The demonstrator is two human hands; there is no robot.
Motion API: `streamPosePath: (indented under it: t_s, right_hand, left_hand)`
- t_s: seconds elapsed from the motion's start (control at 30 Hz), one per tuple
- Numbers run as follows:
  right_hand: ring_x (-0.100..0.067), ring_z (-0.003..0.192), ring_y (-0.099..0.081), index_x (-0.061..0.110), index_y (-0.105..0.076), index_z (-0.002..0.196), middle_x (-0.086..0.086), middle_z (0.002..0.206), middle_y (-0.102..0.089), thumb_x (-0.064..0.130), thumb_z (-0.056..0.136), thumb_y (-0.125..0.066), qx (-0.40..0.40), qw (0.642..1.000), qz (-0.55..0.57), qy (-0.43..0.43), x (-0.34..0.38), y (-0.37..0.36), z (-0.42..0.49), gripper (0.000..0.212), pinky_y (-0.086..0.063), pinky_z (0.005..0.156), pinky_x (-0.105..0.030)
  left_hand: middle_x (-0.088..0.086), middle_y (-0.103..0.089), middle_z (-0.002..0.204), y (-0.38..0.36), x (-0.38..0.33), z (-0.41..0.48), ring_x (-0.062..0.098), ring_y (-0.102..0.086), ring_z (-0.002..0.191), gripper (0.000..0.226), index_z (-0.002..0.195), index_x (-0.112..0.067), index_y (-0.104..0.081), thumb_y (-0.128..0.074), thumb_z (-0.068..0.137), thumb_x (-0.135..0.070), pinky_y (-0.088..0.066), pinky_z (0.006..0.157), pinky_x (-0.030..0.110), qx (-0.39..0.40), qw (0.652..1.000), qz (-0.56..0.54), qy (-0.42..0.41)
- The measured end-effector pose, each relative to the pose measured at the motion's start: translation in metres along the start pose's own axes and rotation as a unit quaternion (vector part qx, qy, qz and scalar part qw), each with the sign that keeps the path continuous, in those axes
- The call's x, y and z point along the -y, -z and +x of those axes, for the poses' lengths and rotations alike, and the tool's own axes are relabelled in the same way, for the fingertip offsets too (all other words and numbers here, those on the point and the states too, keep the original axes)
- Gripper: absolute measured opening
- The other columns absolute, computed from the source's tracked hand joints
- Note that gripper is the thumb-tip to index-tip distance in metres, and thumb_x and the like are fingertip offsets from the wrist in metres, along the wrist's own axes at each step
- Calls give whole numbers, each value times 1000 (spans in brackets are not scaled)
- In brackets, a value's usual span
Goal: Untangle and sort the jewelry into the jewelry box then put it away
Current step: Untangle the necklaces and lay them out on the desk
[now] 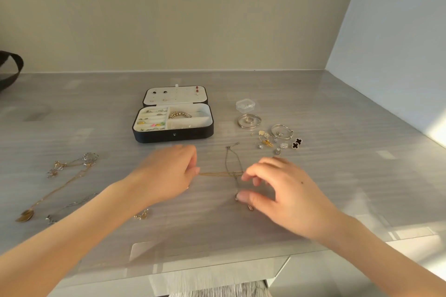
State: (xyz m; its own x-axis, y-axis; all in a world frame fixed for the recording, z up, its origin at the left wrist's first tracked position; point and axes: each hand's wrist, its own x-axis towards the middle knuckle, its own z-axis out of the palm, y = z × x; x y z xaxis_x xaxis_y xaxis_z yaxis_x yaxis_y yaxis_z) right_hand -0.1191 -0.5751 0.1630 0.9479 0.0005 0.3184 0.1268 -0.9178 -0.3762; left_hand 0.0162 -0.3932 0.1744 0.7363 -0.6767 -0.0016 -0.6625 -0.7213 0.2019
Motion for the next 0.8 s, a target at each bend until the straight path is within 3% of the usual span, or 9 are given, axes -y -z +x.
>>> streamPosePath:
  t_s: [0.1, 0.2, 0.3, 0.4, 0.5, 0.6, 0.7, 0.8]
  right_hand:
    - [-6, 75, -48, 27, -63, 87, 13, 76, -53, 58, 74, -48, 5, 999, -33, 23, 7, -13, -7, 36, -42, 60, -22]
    - [-7, 73, -43, 23, -59, 77, 11, 73, -53, 40, 75, -57, -11, 1000, -5, 14, 9, -21, -9, 18, -37, 60, -22]
    - [-7, 70, -45, 19, -58, 72, 11, 72, -51, 32, 72, -61, -12, 1000, -11, 7, 6, -22, -11, 13, -35, 63, -22]
    - [-9, 77, -45, 14, -60, 78, 14, 77, -44, 34, 77, -54, 1, 1000, 5, -8, 2, -20, -13, 21, -35, 70, -25]
    - [-1, 79, -41, 15, -58, 82, 23, 75, -39, 35, 80, -50, 7, 1000, 28, 0, 2, -13, -17, 21, -32, 71, -18]
    - [7, 77, -44, 22, -51, 80, 21, 69, -44, 29, 88, -55, 17, 997, 69, -25, 1, -4, -21, 11, -32, 69, -9]
    - [1, 73, -51, 27, -50, 78, 12, 74, -57, 33, 86, -52, -4, 989, 138, -61, 0, 4, -23, 10, -36, 65, -10]
    - [-2, 72, -52, 28, -52, 77, 20, 82, -58, 26, 91, -54, -14, 981, 177, -81, -3, 9, -22, 14, -39, 65, -12]
  left_hand:
    - [-5, -45, 95, 0, -9, 3, 18, -46, 94, 17, 96, -23, -50, -47, 93, -39, -34, 74, 28, -53, 998, 23, -29]
    - [-4, -50, 101, -6, -21, 13, 16, -49, 99, 20, 100, -21, -57, -53, 90, -38, -37, 81, 27, -48, 997, -27, -61]
    - [-9, -47, 86, -13, -31, 22, 12, -51, 87, 16, 92, -19, -60, -62, 86, -33, -40, 78, 26, -38, 993, -94, -68]
    - [-12, -46, 76, -14, -36, 25, 10, -49, 75, 10, 82, -20, -59, -66, 83, -28, -37, 67, 22, -30, 989, -126, -72]
    - [-7, -50, 83, -16, -37, 25, 10, -48, 76, 7, 84, -18, -61, -62, 87, -25, -33, 66, 21, -15, 989, -116, -87]
    - [-1, -51, 94, -18, -37, 23, 16, -51, 88, 13, 93, -12, -61, -54, 92, -23, -36, 75, 23, -5, 992, -82, -97]
    - [1, -50, 96, -19, -35, 19, 19, -51, 95, 14, 95, -10, -59, -50, 94, -21, -36, 81, 25, -9, 990, -91, -105]
    - [-3, -48, 91, -19, -32, 11, 15, -46, 88, 8, 91, -15, -52, -46, 96, -18, -33, 76, 22, -20, 984, -143, -104]
